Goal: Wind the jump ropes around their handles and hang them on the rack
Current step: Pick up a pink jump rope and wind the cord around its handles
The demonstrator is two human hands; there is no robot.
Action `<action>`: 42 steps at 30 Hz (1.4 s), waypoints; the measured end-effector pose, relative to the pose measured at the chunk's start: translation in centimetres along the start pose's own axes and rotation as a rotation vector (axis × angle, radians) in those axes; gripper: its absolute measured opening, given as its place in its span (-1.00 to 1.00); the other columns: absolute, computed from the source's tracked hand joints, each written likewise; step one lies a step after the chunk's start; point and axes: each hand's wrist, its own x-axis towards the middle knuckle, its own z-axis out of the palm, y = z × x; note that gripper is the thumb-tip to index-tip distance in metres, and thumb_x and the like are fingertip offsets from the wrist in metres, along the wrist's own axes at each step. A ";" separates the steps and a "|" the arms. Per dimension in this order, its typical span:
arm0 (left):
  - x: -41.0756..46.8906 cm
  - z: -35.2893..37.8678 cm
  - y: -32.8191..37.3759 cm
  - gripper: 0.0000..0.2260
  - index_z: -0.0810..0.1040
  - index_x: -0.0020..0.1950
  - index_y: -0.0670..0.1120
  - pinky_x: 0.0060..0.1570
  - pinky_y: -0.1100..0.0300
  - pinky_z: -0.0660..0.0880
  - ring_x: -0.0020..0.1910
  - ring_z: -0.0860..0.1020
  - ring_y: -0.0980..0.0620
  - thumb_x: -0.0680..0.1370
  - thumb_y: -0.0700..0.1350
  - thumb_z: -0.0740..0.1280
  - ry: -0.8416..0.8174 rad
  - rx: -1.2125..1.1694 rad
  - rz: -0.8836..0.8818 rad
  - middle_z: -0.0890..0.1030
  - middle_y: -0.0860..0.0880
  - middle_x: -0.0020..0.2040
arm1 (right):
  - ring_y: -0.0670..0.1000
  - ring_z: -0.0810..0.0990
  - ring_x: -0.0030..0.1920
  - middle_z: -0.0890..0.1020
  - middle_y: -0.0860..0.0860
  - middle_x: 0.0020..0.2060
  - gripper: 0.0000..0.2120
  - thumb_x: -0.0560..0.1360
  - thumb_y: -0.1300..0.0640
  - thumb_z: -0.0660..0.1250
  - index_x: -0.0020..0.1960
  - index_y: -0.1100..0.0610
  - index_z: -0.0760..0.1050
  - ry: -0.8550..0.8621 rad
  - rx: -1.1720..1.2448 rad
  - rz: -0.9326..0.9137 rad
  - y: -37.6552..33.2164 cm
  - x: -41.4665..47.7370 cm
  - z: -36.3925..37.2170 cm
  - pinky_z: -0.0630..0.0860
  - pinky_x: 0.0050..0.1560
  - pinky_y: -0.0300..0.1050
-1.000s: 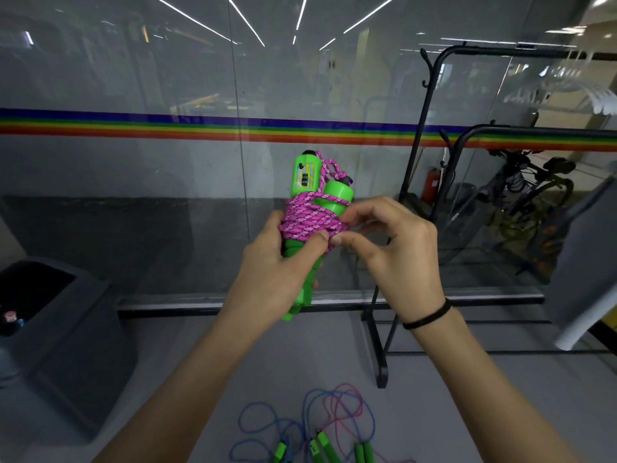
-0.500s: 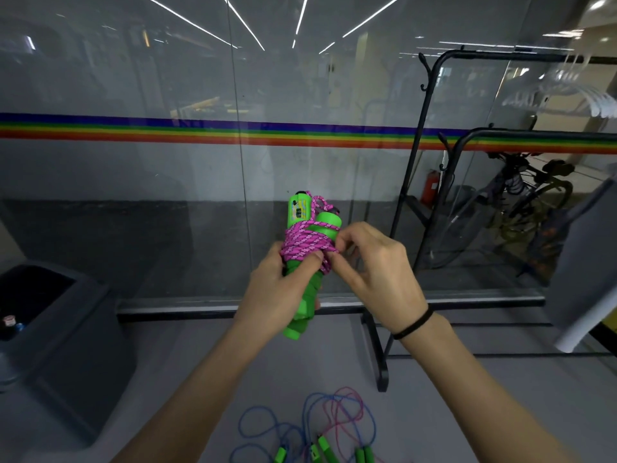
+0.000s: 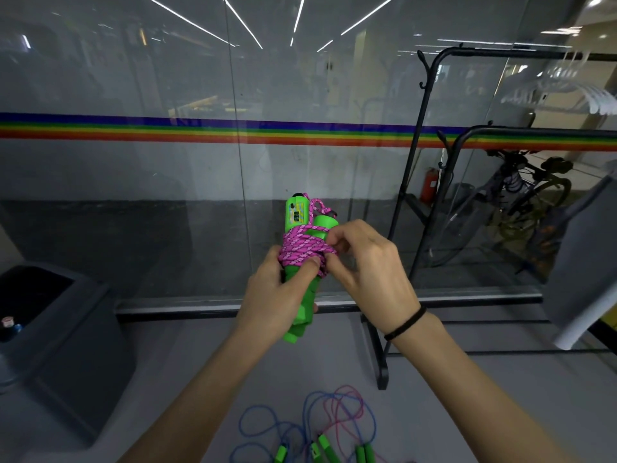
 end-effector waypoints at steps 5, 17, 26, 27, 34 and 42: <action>0.3 -0.1 -0.7 -0.67 0.48 -0.15 0.08 -0.19 -0.22 0.59 -0.27 0.64 -0.17 0.23 0.25 0.34 0.011 0.022 0.003 0.64 -0.11 -0.23 | 0.04 0.54 -0.21 0.54 0.06 -0.17 -0.86 0.37 0.31 0.36 -0.10 0.18 0.45 -0.068 -0.007 -0.012 0.1 0.1 0.0 0.52 -0.16 0.01; 0.0 -0.5 -1.0 -0.63 0.49 -0.11 0.06 -0.18 -0.19 0.59 -0.29 0.65 -0.14 0.23 0.26 0.34 -0.008 0.039 -0.019 0.66 -0.09 -0.22 | -0.09 0.49 -0.28 0.55 0.03 -0.23 -0.87 0.35 0.30 0.40 -0.14 0.18 0.49 -0.160 0.021 -0.002 0.2 0.6 -0.4 0.42 -0.17 -0.34; -0.4 -0.5 -0.5 -0.71 0.50 -0.08 -0.02 -0.28 -0.19 0.60 -0.38 0.64 -0.13 0.33 0.13 0.35 -0.010 0.014 -0.022 0.65 -0.12 -0.26 | -0.15 0.50 -0.23 0.56 -0.02 -0.21 -0.88 0.38 0.26 0.42 -0.10 0.18 0.53 -0.191 0.065 0.016 0.2 0.5 -1.1 0.45 -0.08 -0.36; -0.4 -0.5 -0.5 -0.71 0.50 -0.08 0.00 -0.26 -0.18 0.60 -0.37 0.64 -0.13 0.32 0.14 0.35 -0.013 0.019 -0.018 0.66 -0.12 -0.25 | -0.13 0.51 -0.22 0.57 -0.01 -0.21 -0.89 0.38 0.27 0.41 -0.10 0.18 0.53 -0.185 0.060 0.017 0.2 0.5 -1.1 0.46 -0.08 -0.34; -0.1 -0.4 -1.2 -0.63 0.48 -0.12 0.10 -0.14 -0.21 0.58 -0.27 0.65 -0.15 0.22 0.29 0.31 -0.012 0.043 -0.008 0.66 -0.08 -0.22 | -0.03 0.48 -0.27 0.49 0.01 -0.25 -0.84 0.34 0.32 0.39 -0.21 0.15 0.43 -0.188 0.027 -0.024 0.3 0.6 -0.6 0.45 -0.19 -0.20; 0.0 -0.5 -1.2 -0.64 0.48 -0.10 0.14 -0.12 -0.24 0.56 -0.25 0.65 -0.15 0.23 0.30 0.32 -0.018 0.044 0.002 0.67 -0.04 -0.19 | 0.05 0.46 -0.30 0.46 0.03 -0.30 -0.90 0.38 0.22 0.27 -0.21 0.15 0.33 -0.105 -0.005 -0.047 -0.1 -0.1 0.3 0.48 -0.26 0.07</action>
